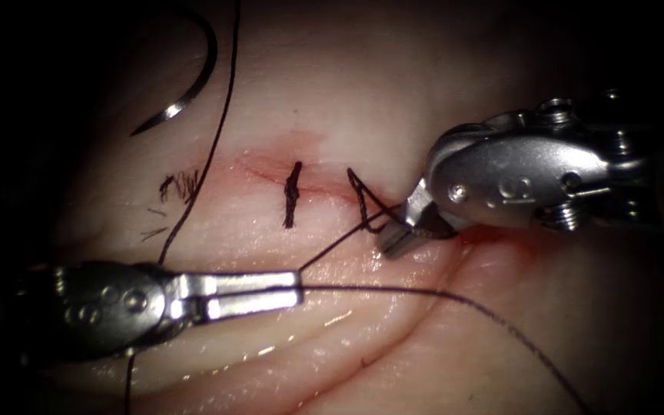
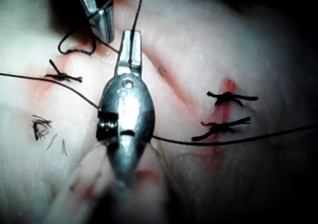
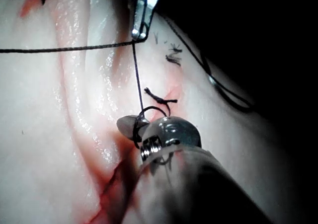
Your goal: Wound Closure
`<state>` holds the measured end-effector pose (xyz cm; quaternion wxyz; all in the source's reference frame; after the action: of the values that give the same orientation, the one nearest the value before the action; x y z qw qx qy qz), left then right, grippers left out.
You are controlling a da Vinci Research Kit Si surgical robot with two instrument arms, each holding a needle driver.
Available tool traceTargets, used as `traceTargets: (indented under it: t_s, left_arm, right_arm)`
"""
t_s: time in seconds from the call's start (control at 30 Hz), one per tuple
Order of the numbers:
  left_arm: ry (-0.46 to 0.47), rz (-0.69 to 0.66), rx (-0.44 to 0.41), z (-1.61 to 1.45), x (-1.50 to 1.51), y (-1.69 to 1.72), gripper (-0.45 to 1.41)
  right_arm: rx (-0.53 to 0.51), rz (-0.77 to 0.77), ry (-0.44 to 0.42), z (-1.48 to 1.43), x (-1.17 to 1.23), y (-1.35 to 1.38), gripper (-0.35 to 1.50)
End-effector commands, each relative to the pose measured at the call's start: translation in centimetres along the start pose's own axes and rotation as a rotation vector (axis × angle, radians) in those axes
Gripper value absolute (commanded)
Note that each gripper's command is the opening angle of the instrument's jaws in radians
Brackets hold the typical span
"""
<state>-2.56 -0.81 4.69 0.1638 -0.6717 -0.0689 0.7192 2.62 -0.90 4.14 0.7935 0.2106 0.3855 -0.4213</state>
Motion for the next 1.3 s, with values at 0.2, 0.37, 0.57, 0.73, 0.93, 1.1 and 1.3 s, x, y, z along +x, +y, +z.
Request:
traceTargets:
  t_s: [0.2, 0.37, 0.57, 0.73, 0.93, 1.1, 1.3]
  left_arm:
    - [-0.066, 0.027, -0.006, 0.32, -0.22, 0.31, -0.45]
    - [-0.101, 0.033, -0.051, 0.49, -0.24, 0.77, -0.45]
    - [-0.109, 0.033, -0.068, 0.48, -0.05, 1.08, -0.45]
    - [-0.117, 0.031, -0.091, 0.47, 0.09, 1.38, -0.45]
    - [-0.107, 0.029, -0.125, 0.4, 0.37, 1.82, -0.45]
    - [-0.094, 0.002, -0.164, 0.31, 0.57, 2.01, -0.45]
    - [-0.06, -0.035, -0.249, 0.34, 0.67, 2.22, -0.45]
  right_arm:
    - [-0.047, 0.053, 0.235, -0.12, -0.04, 0.09, -0.35]
    - [-0.082, 0.087, 0.289, -0.17, -0.2, 0.14, -0.35]
    - [-0.113, 0.124, 0.322, -0.14, -0.36, 0.22, -0.35]
    - [-0.13, 0.144, 0.339, -0.12, -0.45, 0.29, -0.35]
    - [-0.138, 0.154, 0.337, -0.04, -0.52, 0.36, -0.35]
    - [-0.163, 0.176, 0.335, -0.03, -0.63, 0.4, -0.35]
    - [-0.178, 0.196, 0.329, 0.08, -0.7, 0.44, -0.35]
